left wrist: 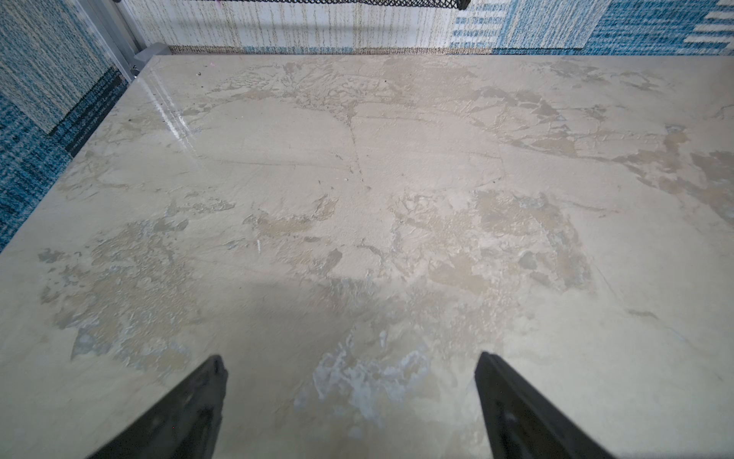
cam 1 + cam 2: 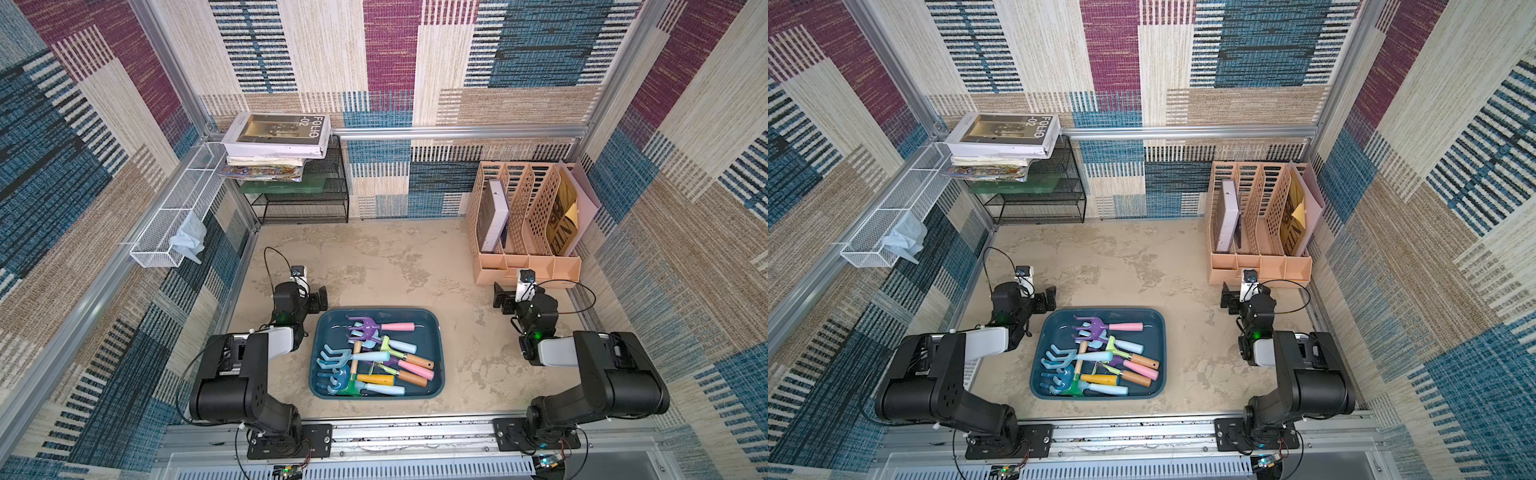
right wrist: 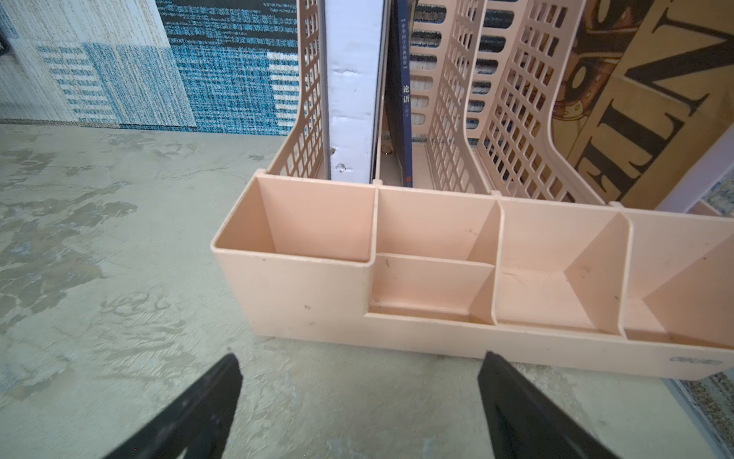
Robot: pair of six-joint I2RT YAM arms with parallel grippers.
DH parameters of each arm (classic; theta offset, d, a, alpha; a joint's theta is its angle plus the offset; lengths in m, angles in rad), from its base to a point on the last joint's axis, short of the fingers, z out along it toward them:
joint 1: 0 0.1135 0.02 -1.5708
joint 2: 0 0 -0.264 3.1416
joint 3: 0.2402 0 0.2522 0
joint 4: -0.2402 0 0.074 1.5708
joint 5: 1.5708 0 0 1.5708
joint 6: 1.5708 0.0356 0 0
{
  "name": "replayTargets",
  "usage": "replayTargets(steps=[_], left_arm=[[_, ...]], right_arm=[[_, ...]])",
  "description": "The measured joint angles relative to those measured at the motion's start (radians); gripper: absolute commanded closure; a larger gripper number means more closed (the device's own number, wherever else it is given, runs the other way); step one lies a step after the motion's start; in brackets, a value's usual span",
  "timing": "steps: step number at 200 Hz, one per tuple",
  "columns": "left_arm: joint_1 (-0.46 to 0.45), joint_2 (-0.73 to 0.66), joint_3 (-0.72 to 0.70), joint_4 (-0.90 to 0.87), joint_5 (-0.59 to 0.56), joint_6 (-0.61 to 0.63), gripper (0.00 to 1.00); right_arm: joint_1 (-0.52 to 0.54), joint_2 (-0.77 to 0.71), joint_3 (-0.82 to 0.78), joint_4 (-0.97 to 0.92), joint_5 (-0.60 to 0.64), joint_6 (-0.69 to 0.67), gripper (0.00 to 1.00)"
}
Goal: Take the hand rake out of the storage box
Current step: Move the storage box to the center of the board.
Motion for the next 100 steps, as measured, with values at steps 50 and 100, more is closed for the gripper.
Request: replayTargets(steps=[50,100], left_arm=[[0.0,0.0,0.0,0.0,0.0,0.0,0.01],[-0.003,-0.1,0.06,-0.127,-0.058,-0.011,0.01]], right_arm=[[0.036,-0.034,-0.017,-0.007,0.008,-0.022,0.04],[0.179,-0.309,0.164,-0.265,-0.072,-0.088,0.04]])
